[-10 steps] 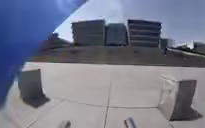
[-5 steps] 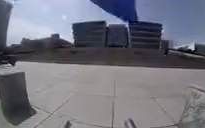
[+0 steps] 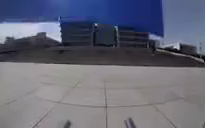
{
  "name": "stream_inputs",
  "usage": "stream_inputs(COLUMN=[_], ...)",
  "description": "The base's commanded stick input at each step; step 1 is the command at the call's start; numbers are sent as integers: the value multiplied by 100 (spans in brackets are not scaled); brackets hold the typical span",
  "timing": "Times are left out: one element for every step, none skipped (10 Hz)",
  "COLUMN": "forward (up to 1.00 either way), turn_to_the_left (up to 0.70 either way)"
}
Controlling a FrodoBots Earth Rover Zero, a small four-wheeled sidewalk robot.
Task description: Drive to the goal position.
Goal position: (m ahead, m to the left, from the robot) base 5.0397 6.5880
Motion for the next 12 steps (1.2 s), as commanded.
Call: stream_inputs(forward=[85, 85, 85, 85, 85, 85, 85, 85, 85, 85, 85, 85], turn_to_the_left=[0, 0, 0, 0, 0, 0, 0, 0, 0, 0, 0, 0])
